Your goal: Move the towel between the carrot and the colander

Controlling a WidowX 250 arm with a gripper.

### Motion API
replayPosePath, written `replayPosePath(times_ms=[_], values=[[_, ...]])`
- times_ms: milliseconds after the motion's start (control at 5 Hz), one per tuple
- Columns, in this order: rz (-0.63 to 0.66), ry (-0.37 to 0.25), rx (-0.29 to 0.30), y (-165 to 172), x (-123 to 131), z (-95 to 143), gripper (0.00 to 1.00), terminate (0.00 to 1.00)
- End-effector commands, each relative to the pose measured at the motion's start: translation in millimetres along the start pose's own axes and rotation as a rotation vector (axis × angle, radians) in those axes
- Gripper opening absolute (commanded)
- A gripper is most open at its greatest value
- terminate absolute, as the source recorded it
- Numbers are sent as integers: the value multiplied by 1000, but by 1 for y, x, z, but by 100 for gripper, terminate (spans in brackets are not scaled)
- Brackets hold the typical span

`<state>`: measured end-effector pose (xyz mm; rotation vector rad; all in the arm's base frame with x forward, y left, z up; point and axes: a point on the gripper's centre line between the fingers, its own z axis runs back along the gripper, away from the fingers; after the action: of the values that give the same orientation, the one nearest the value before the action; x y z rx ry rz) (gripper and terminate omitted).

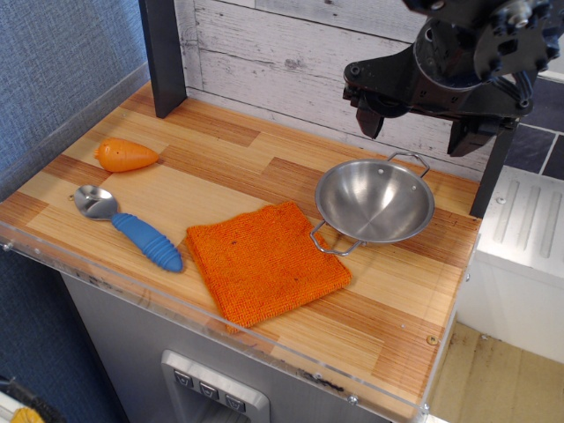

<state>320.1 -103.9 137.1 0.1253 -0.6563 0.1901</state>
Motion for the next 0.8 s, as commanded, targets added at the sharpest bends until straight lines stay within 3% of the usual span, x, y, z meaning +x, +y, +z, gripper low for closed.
replayPosePath(times_ms=[0,200,600], values=[[0,0,0,0,0,0,100,0],[66,36,0,22,-14,1,100,0],[221,102,90,66,-52,10,100,0]])
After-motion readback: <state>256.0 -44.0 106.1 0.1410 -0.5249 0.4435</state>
